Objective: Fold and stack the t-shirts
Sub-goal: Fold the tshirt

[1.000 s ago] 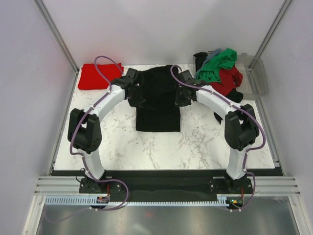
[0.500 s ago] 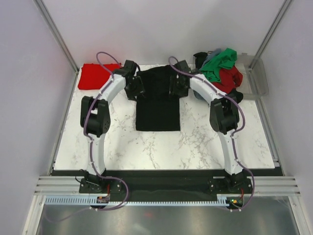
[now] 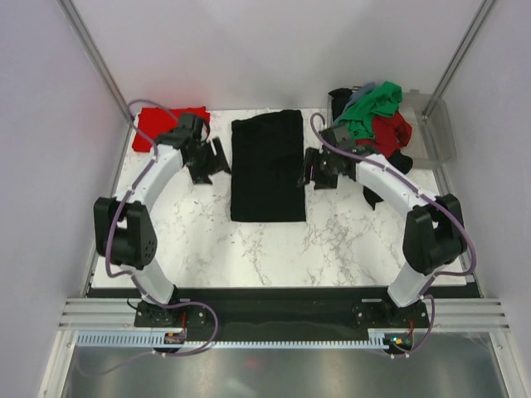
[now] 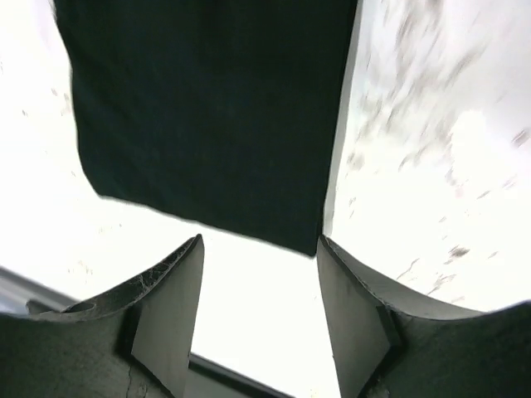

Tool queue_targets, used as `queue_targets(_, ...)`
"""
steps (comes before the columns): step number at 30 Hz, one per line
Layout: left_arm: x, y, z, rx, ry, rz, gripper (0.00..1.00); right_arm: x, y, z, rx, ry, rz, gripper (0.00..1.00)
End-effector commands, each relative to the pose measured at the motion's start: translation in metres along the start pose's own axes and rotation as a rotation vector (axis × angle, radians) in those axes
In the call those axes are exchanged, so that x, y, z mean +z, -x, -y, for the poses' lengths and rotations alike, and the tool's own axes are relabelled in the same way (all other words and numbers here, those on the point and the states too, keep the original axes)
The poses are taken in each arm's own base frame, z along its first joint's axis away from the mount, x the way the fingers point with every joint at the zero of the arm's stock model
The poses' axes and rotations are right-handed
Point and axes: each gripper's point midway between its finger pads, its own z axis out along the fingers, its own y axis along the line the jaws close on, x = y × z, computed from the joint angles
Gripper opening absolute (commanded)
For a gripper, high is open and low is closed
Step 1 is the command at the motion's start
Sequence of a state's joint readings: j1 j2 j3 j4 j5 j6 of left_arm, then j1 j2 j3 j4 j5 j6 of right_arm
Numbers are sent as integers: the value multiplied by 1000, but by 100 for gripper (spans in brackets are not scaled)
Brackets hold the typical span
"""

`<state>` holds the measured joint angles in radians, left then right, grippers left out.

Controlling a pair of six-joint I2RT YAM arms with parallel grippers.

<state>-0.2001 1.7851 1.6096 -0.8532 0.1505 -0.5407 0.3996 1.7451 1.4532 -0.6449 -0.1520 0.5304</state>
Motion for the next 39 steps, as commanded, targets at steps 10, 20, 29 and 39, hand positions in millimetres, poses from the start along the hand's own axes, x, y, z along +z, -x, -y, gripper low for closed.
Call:
queue_targets(10, 27, -112, -34, -50, -151, -73, 78, 35, -91, 23, 99, 101, -145, 59)
queue_targets(20, 48, -137, -37, -62, -198, -89, 76, 58, -129, 39, 116, 83, -215, 55)
queue_targets(29, 72, -147, -39, -76, -205, -116, 59, 71, -139, 53, 99, 40, -247, 47)
queue_targets(39, 85, -147, -36, -67, -214, -121, 13, 77, -137, 55, 88, 25, -244, 18)
